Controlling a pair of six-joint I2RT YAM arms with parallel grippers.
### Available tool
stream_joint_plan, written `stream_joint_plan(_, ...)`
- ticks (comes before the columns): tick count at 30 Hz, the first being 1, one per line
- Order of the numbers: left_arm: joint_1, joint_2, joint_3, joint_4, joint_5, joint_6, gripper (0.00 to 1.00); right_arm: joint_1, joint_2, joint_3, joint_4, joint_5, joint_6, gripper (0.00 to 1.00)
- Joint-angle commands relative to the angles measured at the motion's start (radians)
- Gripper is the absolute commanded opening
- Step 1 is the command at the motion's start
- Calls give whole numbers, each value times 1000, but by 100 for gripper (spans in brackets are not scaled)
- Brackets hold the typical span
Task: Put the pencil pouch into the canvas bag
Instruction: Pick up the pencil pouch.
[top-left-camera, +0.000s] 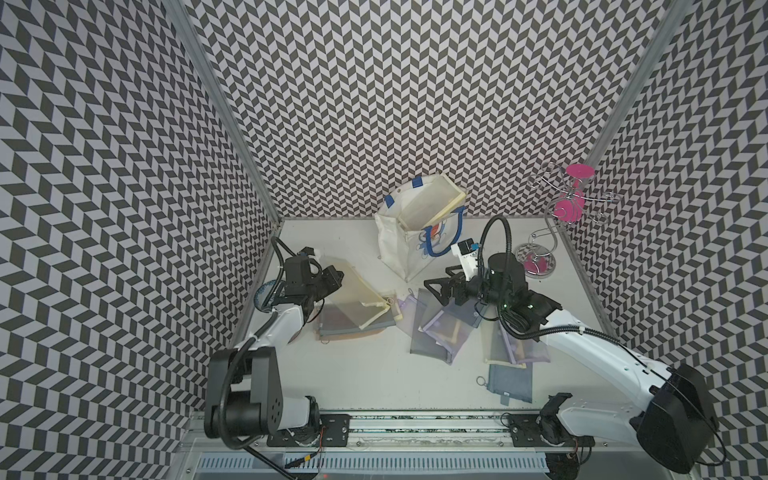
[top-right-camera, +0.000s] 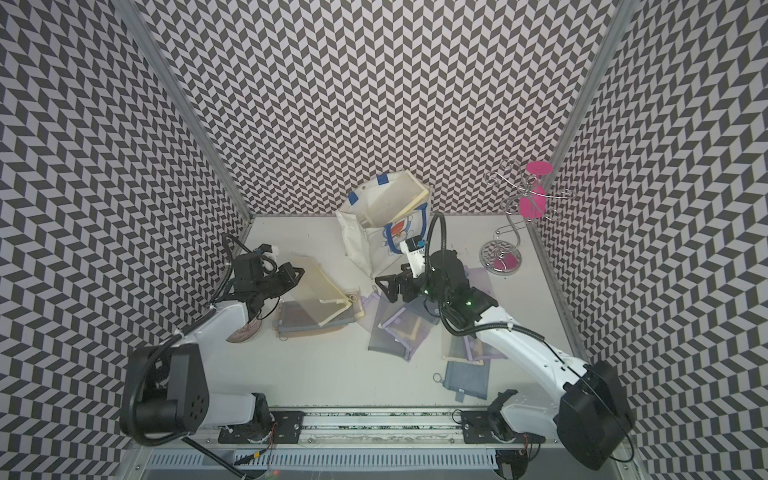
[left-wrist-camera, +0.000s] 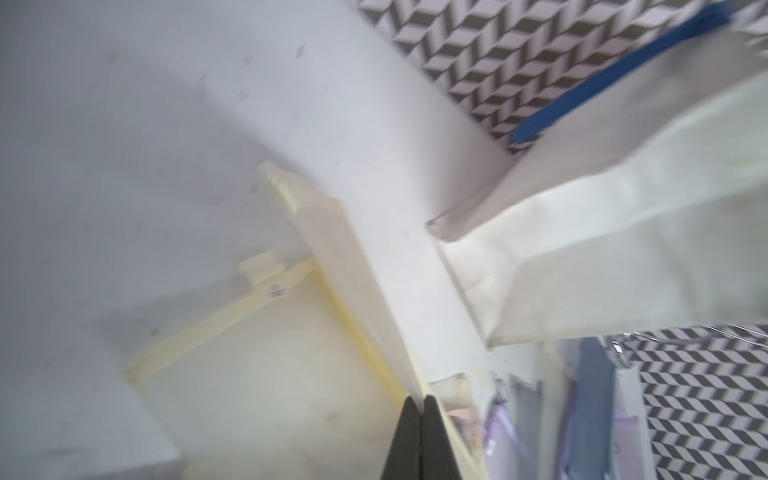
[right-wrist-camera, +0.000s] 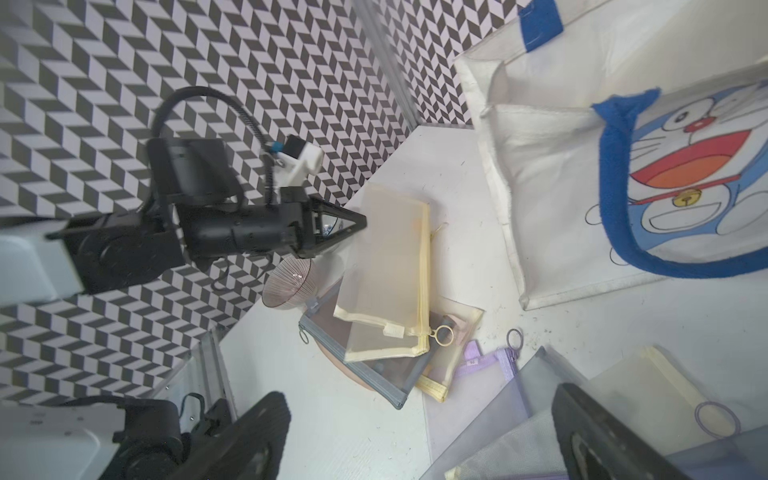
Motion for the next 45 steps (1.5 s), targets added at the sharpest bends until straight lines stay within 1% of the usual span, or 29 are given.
stream_joint_plan(1,-100,-109,27,0,98,85,0,-52,9,15,81,-174,141,99)
stream_joint_plan(3,-129,-158,19,16,139,87,0,-73,18,-9,170,-256,209,99)
stream_joint_plan(5,-142,-195,12,37,195,88,0,-77,39,-13,226,-307,250,99)
stream_joint_plan(9,-164,-238,17,58,306,95,0,-78,91,21,235,-412,253,99)
stream_joint_plan(11,-181,-266,9,99,359,84,0,-78,104,24,244,-449,251,99)
stream_joint_plan(14,-198,-320,-34,255,466,8,0,-78,86,-20,317,-479,246,99)
stream_joint_plan(16,-217,-343,-57,352,515,-43,0,-78,71,-58,373,-488,239,99)
stream_joint_plan(19,-260,-351,-52,400,548,-57,0,-77,78,-76,413,-538,223,99)
stream_joint_plan(22,-291,-340,-37,441,576,-80,0,-73,91,-95,483,-567,235,99)
stream_joint_plan(24,-301,-330,-31,491,600,-111,0,-71,94,-111,535,-568,242,99)
stream_joint_plan(27,-306,-325,-34,551,609,-146,0,-65,101,-125,623,-603,260,99)
stream_joint_plan(28,-305,-319,-31,552,610,-146,0,-59,99,-131,657,-612,266,93)
stream_joint_plan(29,-305,-315,-32,551,609,-146,0,-54,98,-133,678,-622,268,86)
stream_joint_plan(31,-306,-304,-36,561,608,-153,0,-41,99,-126,693,-641,256,63)
stream_joint_plan(32,-307,-302,-37,566,608,-157,0,-36,100,-122,690,-646,248,54)
stream_joint_plan(34,-306,-294,-36,565,604,-158,0,-28,101,-119,696,-658,239,41)
stream_joint_plan(39,-307,-274,-25,552,593,-155,0,-26,94,-122,712,-664,244,22)
stream_joint_plan(41,-307,-269,-16,526,578,-139,0,-26,94,-115,701,-645,250,14)
stream_joint_plan(43,-305,-268,-12,483,537,-113,0,-27,93,-108,687,-606,262,6)
stream_joint_plan(44,-302,-267,-11,448,503,-90,3,-30,93,-102,671,-574,264,1)
stream_joint_plan(45,-296,-267,-12,414,457,-69,15,-32,92,-91,648,-534,262,0)
